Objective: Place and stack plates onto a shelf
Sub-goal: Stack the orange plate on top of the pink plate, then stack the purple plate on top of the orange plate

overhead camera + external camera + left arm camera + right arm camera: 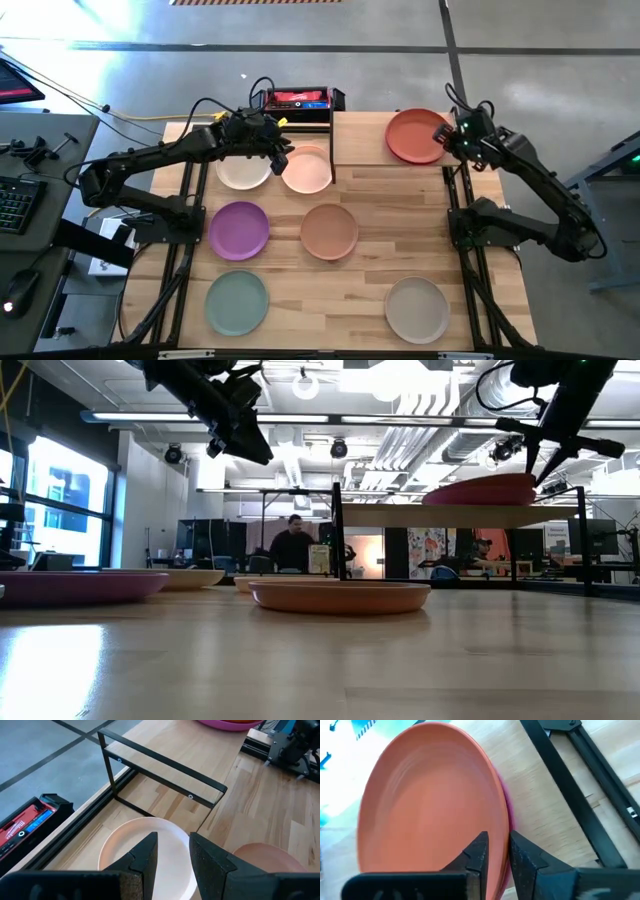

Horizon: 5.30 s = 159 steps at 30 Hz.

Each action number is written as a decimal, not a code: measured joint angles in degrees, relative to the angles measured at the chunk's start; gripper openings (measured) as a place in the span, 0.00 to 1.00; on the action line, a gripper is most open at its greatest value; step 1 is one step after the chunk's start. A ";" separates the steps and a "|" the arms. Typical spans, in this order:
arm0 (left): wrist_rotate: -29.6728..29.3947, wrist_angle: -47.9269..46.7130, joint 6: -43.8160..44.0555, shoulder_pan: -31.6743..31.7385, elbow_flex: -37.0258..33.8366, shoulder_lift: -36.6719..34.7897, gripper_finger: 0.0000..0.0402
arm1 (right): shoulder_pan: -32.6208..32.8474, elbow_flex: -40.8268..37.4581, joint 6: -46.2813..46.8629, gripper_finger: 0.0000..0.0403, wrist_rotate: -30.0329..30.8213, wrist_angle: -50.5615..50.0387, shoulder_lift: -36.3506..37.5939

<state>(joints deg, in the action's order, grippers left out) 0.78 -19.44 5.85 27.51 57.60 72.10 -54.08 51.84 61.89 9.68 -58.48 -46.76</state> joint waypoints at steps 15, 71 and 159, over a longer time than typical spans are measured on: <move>0.01 -0.01 0.04 -0.01 0.00 0.00 0.26 | 0.01 1.54 -1.09 0.11 -4.14 -5.10 0.23; -0.02 -7.10 9.64 -0.03 0.02 0.00 0.26 | 20.70 1.52 -8.40 0.11 -6.88 10.40 -12.44; -8.41 -32.89 65.09 -52.38 -1.09 20.82 0.26 | 65.12 4.36 16.30 0.11 -1.69 13.64 -22.34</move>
<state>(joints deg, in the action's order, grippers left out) -7.64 -52.34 70.93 -24.86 56.51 92.92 11.05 56.21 78.19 7.99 -44.84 -69.10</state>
